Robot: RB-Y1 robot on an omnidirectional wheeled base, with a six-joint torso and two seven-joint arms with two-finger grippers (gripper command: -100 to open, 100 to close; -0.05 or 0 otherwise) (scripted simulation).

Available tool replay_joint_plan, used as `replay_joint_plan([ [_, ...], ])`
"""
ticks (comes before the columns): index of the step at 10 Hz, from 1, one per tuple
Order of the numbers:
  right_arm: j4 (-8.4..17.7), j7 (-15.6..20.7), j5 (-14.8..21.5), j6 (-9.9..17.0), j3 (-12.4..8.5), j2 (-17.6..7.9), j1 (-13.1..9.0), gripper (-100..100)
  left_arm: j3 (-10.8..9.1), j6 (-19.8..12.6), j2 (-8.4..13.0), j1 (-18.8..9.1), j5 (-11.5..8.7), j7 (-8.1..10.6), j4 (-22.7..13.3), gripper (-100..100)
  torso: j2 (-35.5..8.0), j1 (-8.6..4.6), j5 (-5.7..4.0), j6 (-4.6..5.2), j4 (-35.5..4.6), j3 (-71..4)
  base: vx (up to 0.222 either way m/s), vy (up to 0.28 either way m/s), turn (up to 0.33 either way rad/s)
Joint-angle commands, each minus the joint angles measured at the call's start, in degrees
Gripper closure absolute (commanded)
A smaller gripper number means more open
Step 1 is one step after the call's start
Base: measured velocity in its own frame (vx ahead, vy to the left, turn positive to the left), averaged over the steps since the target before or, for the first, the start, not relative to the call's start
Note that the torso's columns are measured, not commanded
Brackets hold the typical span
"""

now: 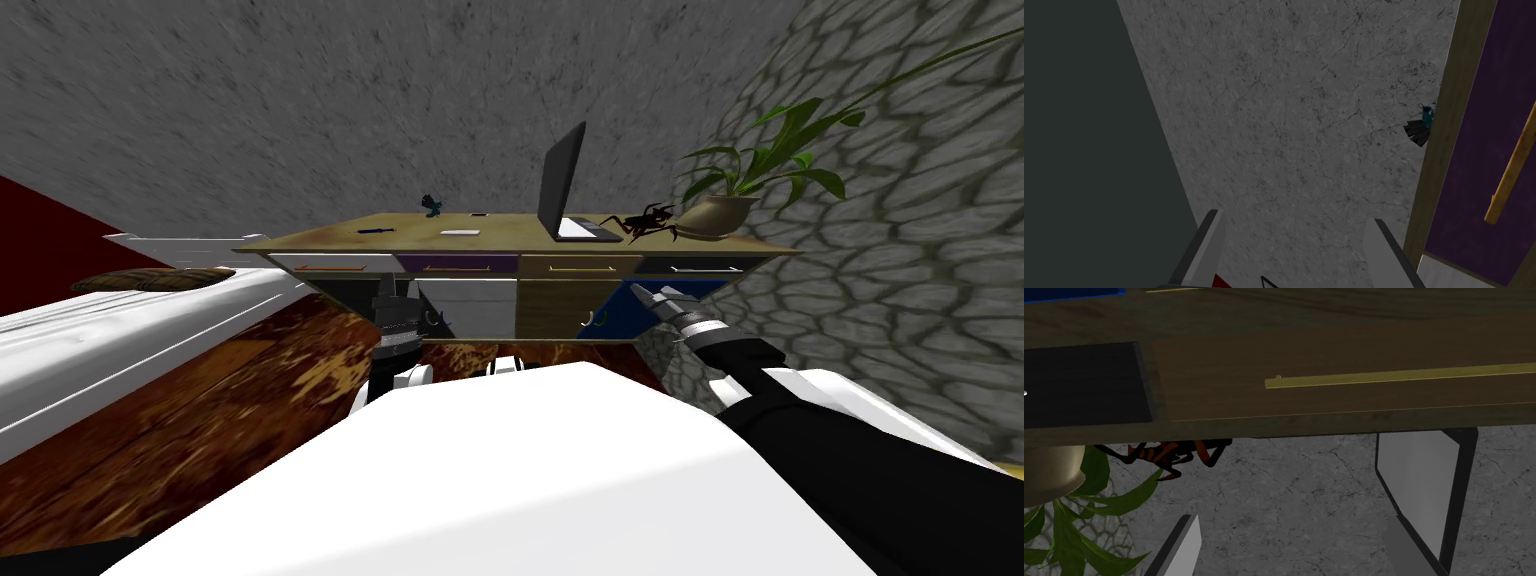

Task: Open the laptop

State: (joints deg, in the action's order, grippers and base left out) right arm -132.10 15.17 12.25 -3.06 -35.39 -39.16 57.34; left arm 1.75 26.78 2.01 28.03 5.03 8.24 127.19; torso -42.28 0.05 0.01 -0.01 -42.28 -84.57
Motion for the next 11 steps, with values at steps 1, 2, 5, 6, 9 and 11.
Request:
replay_joint_plan([
  [1,0.98,0.51,0.79,1.50,-3.85,-2.93,2.58,-100,0.00,0.00,0.00,0.00,0.00,0.00,0.00,0,-0.03,-0.08,-0.01,0.02,-0.01,0.02,0.054,0.052,0.107],
  [2,1.34,0.85,1.30,2.80,-5.62,-4.52,4.04,-100,0.00,0.00,0.00,0.00,0.00,0.00,0.00,0,-0.03,-0.08,-0.02,-0.01,-0.01,0.02,0.073,0.084,0.144],
  [5,2.07,1.47,2.16,5.23,-10.00,-8.51,6.72,-100,0.00,0.00,0.00,0.00,0.00,0.00,0.00,0,0.00,-0.04,0.01,0.04,0.01,-0.02,0.082,0.093,0.096],
  [6,2.43,1.74,2.50,6.35,-11.88,-10.18,7.94,-100,0.00,0.00,0.00,0.00,0.00,0.00,0.00,0,-0.13,-0.12,-0.03,0.00,-0.04,0.08,0.068,0.100,0.172],
  [9,3.44,2.40,3.23,9.30,-16.92,-14.58,11.06,-100,0.00,0.00,0.00,0.00,0.00,0.00,0.00,0,0.08,0.03,0.02,0.00,0.03,-0.06,0.102,0.122,0.157],
  [11,4.04,2.74,3.50,10.93,-19.78,-17.01,12.74,-100,0.00,0.00,-0.01,0.00,0.00,0.00,0.00,0,-0.06,-0.02,0.00,0.03,-0.01,0.03,0.077,0.127,0.133],
])
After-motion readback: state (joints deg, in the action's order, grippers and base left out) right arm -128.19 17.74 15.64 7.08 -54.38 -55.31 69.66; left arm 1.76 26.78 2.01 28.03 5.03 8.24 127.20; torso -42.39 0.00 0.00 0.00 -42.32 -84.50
